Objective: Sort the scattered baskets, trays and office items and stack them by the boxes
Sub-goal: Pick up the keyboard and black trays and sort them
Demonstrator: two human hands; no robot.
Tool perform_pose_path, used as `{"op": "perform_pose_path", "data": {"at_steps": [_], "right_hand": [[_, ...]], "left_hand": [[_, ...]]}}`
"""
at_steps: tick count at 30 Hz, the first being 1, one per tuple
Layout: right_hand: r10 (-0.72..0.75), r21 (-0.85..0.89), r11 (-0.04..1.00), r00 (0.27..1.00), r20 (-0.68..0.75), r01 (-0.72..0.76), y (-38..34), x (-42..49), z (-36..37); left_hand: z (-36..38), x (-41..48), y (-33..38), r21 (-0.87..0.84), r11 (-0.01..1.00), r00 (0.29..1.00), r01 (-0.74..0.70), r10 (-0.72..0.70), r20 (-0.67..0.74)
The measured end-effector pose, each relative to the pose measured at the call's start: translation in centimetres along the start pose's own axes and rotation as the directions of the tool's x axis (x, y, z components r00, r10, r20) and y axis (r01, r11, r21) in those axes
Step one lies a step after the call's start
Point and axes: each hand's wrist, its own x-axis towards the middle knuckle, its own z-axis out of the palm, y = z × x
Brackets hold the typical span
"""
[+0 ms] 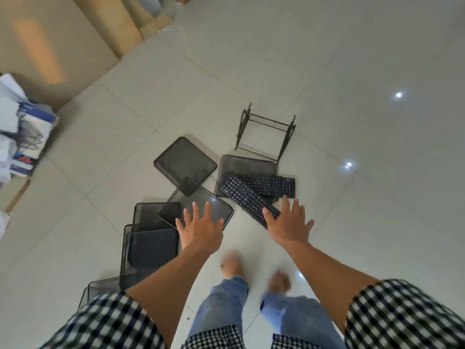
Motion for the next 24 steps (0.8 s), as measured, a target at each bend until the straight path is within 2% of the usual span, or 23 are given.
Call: {"op": "perform_pose_path", "data": {"at_steps": [5, 10, 14, 17, 20, 22, 24], "right_hand": [[0.058, -0.003, 0.998, 0.998, 0.004, -0.058, 3.7, 5.6, 2.7], [0.094, 0.001, 0.996, 0.996, 0.01, -0.094, 7.8, 13.6, 8.9], [0.085, 0.031, 0.996, 0.995, 0.051, -0.087, 10.7, 20.9, 15.9], [0.053, 0.058, 0.997, 0.994, 0.093, -0.058, 12.7, 26.4, 21.9], [0.018, 0.062, 0.998, 0.992, 0.126, -0.026, 14.3, 31.2, 27.9], [-0.004, 0.052, 0.999, 0.99, 0.142, -0.003, 15.0, 33.6, 31.2], [-0.048, 0.022, 0.999, 0.986, 0.161, 0.045, 15.6, 35.7, 33.9]], "left_hand": [[2.9, 7.0, 3.5, 0.063, 0.995, 0.997, -0.072, 0.071, 0.03], [9.8, 15.7, 7.7, 0.077, 0.987, 0.99, -0.138, 0.135, 0.046], [17.7, 23.0, 10.3, 0.005, 0.996, 0.993, -0.092, 0.091, 0.079], [24.0, 28.5, 11.5, -0.129, 0.992, 0.989, 0.005, 0.015, 0.149], [29.9, 33.1, 12.1, -0.314, 0.942, 0.974, 0.117, -0.047, 0.221], [33.3, 35.3, 12.1, -0.48, 0.852, 0.967, 0.21, -0.108, 0.232], [36.0, 37.1, 12.0, -0.647, 0.704, 0.951, 0.292, -0.141, 0.275]]}}
